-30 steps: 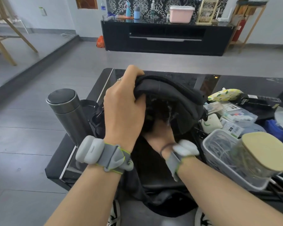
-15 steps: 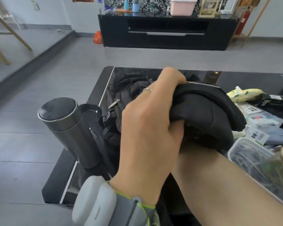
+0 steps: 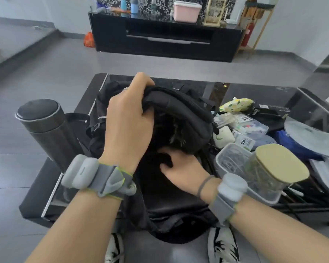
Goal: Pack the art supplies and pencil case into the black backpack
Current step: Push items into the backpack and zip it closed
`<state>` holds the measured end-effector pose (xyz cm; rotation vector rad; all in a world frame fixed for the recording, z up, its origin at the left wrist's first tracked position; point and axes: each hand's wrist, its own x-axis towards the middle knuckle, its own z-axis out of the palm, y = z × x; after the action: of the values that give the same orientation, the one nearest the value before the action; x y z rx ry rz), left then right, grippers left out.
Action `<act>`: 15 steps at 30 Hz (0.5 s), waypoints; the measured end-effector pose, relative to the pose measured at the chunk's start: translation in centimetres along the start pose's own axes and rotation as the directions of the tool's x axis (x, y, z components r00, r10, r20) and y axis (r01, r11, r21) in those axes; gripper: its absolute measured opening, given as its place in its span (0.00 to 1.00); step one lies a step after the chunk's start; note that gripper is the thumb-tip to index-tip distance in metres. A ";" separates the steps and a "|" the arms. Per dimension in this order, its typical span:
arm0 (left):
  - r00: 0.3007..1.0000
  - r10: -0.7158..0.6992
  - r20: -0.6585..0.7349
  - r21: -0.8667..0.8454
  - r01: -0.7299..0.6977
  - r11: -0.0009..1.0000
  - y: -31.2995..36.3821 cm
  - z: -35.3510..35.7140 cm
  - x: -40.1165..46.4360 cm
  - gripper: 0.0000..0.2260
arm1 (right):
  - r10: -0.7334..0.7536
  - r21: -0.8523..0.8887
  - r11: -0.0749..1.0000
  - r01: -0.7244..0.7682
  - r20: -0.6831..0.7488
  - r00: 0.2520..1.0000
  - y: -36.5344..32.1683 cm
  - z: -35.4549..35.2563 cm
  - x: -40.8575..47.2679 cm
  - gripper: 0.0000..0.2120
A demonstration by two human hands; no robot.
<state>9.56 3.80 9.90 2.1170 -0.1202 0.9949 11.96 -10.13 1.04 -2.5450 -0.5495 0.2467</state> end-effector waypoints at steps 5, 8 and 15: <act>0.999 -0.033 -0.029 0.016 0.034 0.999 0.2 0.3 0.0 0.12 | 0.049 -0.392 0.914 -0.100 -0.139 0.989 4.3 -8.3 -6.6 0.19; 0.999 -0.038 -0.027 0.024 0.039 0.999 0.1 0.2 0.0 0.12 | 0.184 -0.532 0.795 -0.293 -0.250 0.951 7.4 -12.1 -9.0 0.30; 0.998 -0.057 -0.018 0.025 0.058 0.998 -0.3 0.0 0.4 0.11 | 0.426 -0.427 0.783 -0.452 -0.162 0.890 9.9 -12.4 -10.0 0.42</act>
<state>9.90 4.10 9.97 2.1226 -0.0379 0.9853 9.66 -27.79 7.05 -3.1116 0.0413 0.2259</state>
